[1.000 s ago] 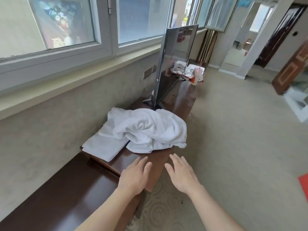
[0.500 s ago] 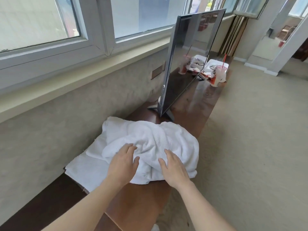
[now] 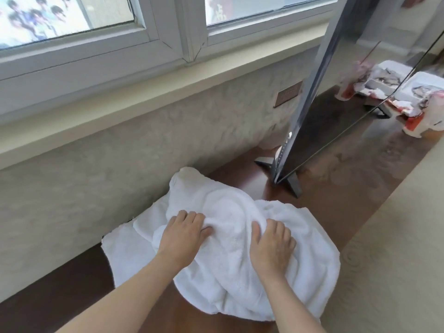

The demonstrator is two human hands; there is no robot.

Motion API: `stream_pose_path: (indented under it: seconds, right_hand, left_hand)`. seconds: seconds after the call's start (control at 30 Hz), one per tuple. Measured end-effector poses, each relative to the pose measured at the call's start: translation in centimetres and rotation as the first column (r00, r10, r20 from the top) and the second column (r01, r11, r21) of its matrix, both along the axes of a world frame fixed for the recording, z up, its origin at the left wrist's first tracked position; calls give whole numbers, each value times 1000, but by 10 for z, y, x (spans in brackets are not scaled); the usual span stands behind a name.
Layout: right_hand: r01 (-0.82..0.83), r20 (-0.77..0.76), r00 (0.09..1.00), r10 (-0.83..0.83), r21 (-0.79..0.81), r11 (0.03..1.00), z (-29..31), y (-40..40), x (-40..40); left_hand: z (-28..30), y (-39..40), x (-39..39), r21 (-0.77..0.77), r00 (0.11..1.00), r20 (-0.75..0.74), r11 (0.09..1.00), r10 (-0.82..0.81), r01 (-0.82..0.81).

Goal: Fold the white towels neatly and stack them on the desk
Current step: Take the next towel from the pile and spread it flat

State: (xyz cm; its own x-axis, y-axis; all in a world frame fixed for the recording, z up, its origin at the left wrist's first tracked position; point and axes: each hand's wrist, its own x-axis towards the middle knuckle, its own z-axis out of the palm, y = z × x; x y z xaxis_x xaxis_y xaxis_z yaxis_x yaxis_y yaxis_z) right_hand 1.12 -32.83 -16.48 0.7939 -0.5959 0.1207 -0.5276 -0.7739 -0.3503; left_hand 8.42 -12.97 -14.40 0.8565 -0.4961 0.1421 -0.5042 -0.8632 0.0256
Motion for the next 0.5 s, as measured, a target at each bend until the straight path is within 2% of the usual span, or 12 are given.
stream_pose_path:
  seconds: [0.13,0.2,0.3,0.5]
  right_hand:
    - [-19,62,998,19,-2,1000,2,-2,6]
    - [-28,115,993,13,125,992,8,0,7]
    - [29,195,977,-89,290,956,26,11,10]
    - [-96,302,953,25,223,970,77,52,13]
  left_hand:
    - [7,5,2,-49,998,-57,999,18,-20]
    - [19,11,-2,-56,991,-126,997,40,-47]
    - [43,25,-6,-39,980,-179,995,84,-92]
    - [95,79,-35,3,975,-141,985,174,-175]
